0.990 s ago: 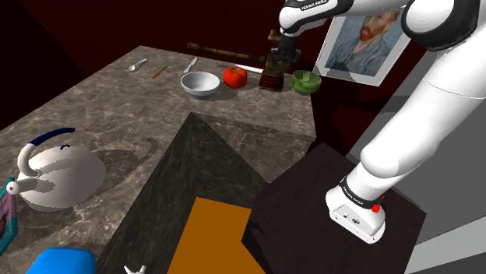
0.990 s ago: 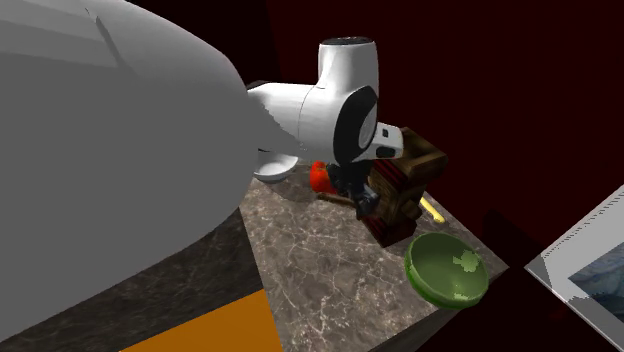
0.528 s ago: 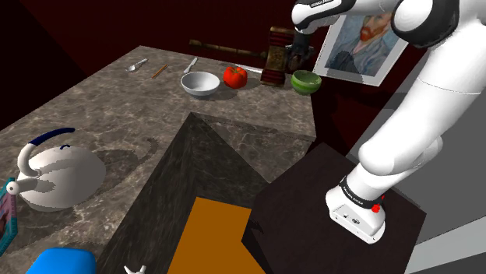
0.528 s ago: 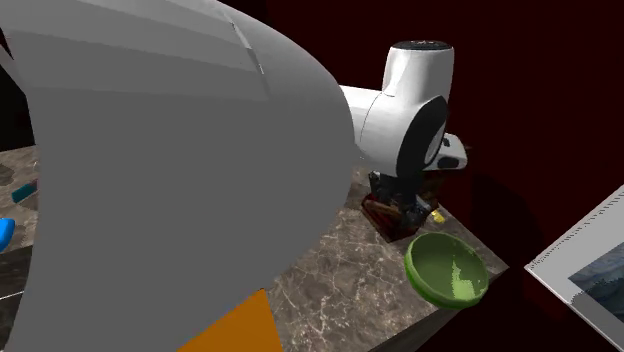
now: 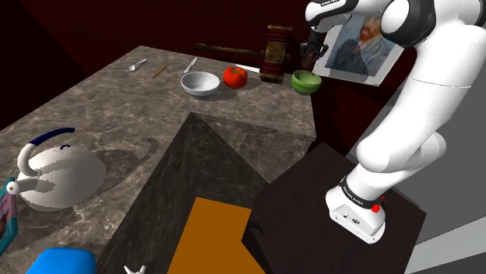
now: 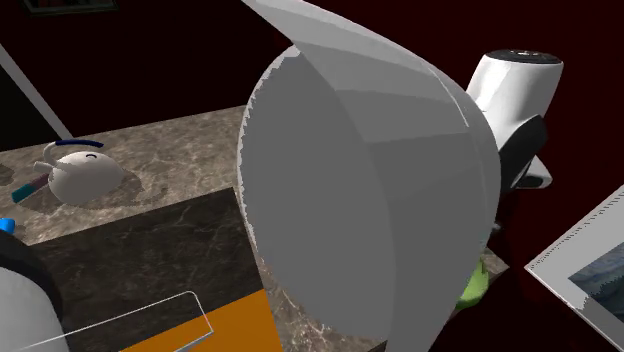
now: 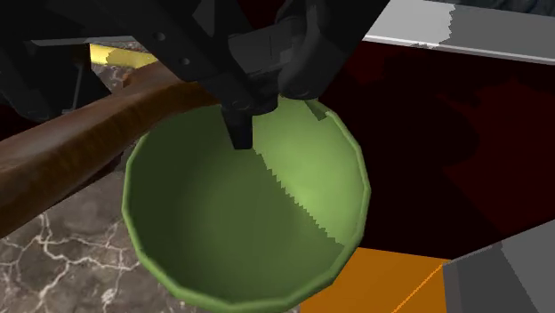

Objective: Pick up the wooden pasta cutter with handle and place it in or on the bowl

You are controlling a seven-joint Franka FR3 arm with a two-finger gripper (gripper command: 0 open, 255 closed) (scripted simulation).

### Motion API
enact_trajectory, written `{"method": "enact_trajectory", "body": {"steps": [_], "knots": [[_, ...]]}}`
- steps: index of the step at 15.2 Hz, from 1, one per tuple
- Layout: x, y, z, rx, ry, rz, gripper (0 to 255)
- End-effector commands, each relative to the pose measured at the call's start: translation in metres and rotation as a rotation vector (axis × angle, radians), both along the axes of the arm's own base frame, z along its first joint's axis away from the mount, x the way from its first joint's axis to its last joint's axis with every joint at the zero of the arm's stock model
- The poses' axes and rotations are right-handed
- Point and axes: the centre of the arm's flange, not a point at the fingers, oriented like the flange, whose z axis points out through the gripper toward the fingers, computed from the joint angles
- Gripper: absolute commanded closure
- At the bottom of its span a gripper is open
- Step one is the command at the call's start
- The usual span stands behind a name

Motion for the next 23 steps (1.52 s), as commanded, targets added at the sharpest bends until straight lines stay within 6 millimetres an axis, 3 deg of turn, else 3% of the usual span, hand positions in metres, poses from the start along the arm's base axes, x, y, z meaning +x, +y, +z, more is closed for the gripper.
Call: {"method": "enact_trajectory", "body": {"steps": [1, 2, 15, 22, 23], "knots": [[-0.004, -0.026, -0.002, 0.0, 0.0, 0.001, 255], [-0.005, -0.035, -0.002, 0.0, 0.0, 0.001, 255], [-0.005, -0.035, -0.071, 0.0, 0.0, 0.001, 255], [-0.005, -0.035, -0.071, 0.0, 0.0, 0.001, 255], [-0.005, -0.035, -0.071, 0.0, 0.0, 0.001, 0]]}}
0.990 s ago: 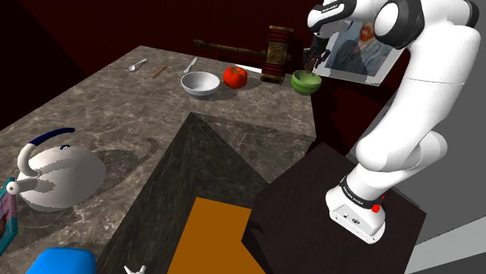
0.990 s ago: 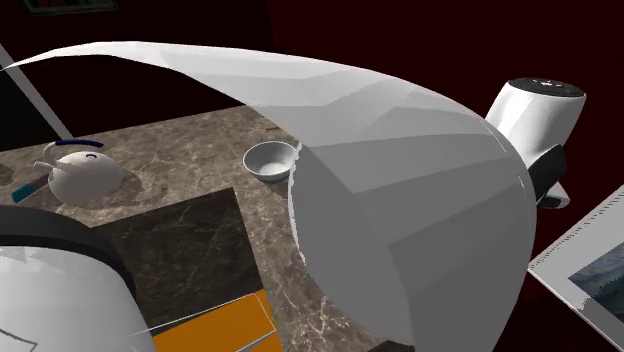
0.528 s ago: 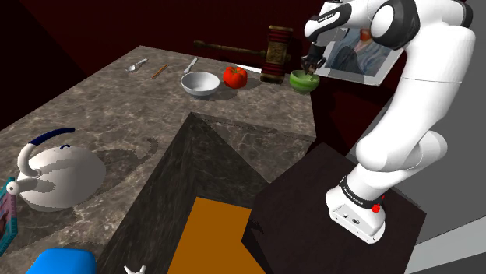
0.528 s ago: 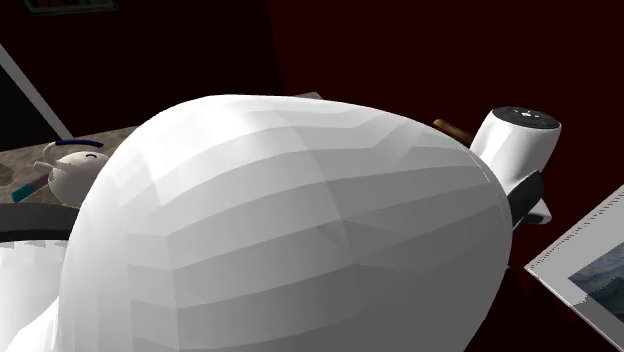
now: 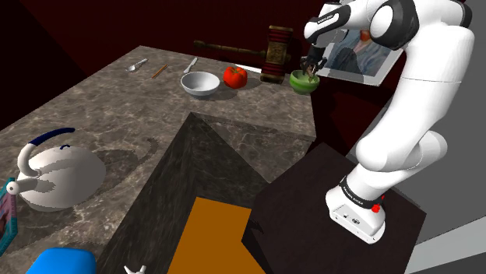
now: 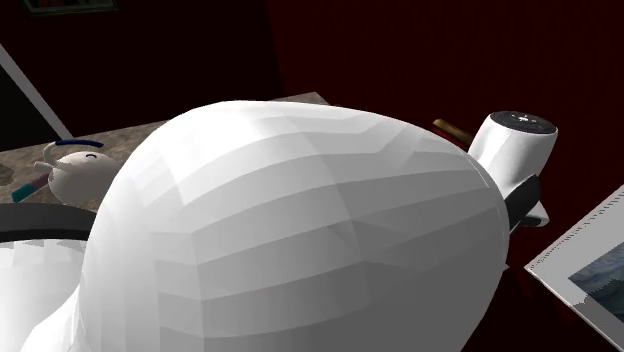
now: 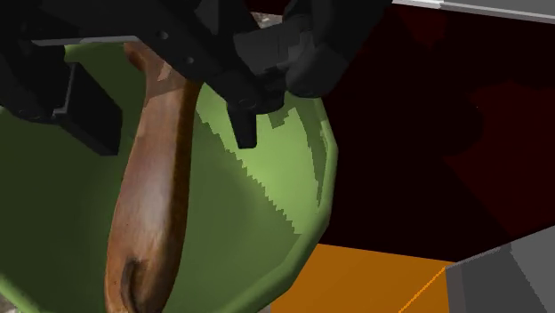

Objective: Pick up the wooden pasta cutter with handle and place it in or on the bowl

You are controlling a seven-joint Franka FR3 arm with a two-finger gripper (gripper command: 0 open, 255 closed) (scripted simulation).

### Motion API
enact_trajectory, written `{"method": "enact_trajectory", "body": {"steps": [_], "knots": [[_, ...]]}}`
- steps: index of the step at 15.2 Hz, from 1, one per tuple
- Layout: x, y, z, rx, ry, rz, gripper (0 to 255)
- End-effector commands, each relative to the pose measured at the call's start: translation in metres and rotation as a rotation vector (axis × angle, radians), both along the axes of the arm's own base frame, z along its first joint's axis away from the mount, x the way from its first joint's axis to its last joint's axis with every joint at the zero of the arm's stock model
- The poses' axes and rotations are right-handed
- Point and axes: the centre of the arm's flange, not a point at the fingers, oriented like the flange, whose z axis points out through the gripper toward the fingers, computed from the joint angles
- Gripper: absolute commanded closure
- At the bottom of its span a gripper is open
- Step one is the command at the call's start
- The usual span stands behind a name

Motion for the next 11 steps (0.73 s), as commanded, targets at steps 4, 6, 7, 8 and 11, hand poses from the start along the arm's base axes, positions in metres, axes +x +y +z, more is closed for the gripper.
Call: {"method": "enact_trajectory", "body": {"steps": [4, 6, 7, 8, 11], "knots": [[0.0, 0.0, 0.0, 0.0, 0.0, 0.0, 0], [0.0, 0.002, 0.013, 0.0, 0.0, 0.0, 0], [-0.001, 0.003, 0.026, 0.0, 0.0, 0.0, 0], [-0.002, 0.005, 0.039, 0.0, 0.0, 0.0, 0], [-0.002, 0.006, 0.05, 0.0, 0.0, 0.0, 0]]}}
